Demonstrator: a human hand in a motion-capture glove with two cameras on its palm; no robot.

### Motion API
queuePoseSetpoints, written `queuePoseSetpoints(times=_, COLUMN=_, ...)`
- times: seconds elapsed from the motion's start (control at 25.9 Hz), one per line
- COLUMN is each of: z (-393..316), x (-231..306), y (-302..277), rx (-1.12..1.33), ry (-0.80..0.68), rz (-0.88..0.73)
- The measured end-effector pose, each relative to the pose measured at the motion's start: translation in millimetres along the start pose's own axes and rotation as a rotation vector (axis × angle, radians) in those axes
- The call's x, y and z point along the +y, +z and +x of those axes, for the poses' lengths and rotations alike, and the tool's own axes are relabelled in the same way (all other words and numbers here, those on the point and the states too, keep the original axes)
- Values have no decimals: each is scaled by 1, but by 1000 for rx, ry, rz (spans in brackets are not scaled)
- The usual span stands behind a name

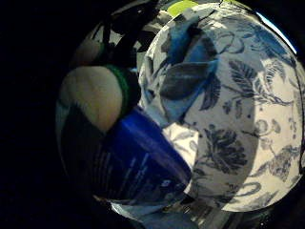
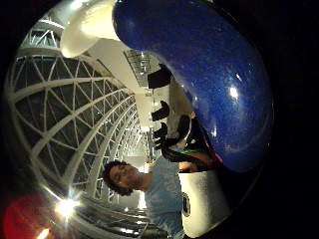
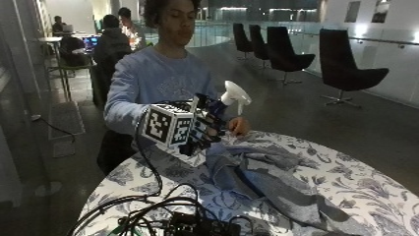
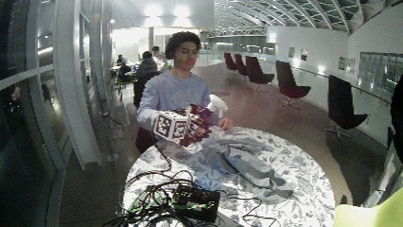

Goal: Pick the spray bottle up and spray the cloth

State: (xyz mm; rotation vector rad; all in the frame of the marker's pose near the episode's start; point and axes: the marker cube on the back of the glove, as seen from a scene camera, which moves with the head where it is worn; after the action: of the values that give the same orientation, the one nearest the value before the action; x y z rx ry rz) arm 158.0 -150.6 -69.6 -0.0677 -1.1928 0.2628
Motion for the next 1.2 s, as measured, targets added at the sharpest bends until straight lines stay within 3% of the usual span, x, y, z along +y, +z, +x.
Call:
queuePoseSetpoints(times=0.66, z=6, x=-27, y=33, rx=-138, ry=234, rz=-158)
queuePoseSetpoints(times=1.2, z=7, x=-34, y=53, rx=-128, ry=279, rz=-166)
